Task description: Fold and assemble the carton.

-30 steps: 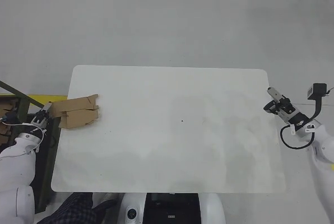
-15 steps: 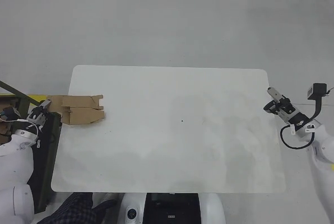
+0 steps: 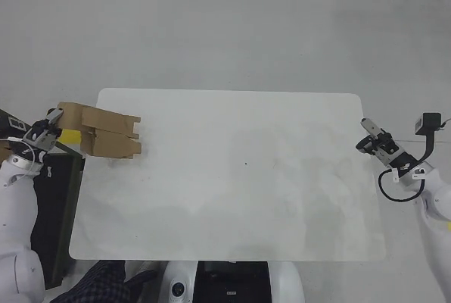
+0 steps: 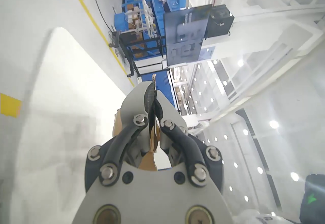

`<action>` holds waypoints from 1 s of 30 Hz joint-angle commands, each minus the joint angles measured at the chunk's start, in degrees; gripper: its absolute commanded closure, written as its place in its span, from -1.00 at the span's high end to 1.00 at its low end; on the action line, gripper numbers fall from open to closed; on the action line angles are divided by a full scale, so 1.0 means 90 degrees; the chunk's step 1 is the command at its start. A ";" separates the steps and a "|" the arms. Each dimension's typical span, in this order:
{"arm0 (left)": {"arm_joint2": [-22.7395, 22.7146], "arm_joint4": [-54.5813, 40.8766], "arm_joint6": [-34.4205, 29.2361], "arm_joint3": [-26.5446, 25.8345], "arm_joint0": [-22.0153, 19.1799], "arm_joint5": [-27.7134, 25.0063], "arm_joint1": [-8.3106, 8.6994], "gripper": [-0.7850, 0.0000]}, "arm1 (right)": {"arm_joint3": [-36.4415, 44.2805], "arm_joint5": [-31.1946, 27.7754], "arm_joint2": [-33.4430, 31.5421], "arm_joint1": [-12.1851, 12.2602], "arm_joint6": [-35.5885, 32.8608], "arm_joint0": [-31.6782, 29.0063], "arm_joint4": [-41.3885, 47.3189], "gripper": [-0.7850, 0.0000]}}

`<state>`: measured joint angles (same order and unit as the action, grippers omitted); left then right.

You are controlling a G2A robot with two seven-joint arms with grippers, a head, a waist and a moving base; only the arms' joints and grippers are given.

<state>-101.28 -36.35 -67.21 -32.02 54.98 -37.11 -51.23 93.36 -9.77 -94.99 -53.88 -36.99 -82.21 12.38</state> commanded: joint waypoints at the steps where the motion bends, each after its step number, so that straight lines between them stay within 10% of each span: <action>1: 0.0133 -0.0149 -0.0093 -0.0405 0.0087 0.0097 -0.0054 -1.00 | 0.0000 0.0000 0.0000 0.0000 0.0000 0.0000 0.0000 1.00; 11: 0.1106 -0.0542 -0.0204 -0.1752 0.0408 0.0226 -0.0392 -1.00 | 0.0000 0.0000 0.0000 0.0000 0.0000 0.0000 0.0000 1.00; 30: 0.2109 -0.0315 0.0267 -0.2221 0.0268 0.0320 -0.0698 -1.00 | 0.0000 0.0000 0.0000 0.0000 0.0000 0.0000 0.0000 1.00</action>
<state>-82.30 -39.17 -64.80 -52.01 57.39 -34.24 -57.51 93.36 -9.77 -94.99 -53.88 -36.99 -82.21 12.38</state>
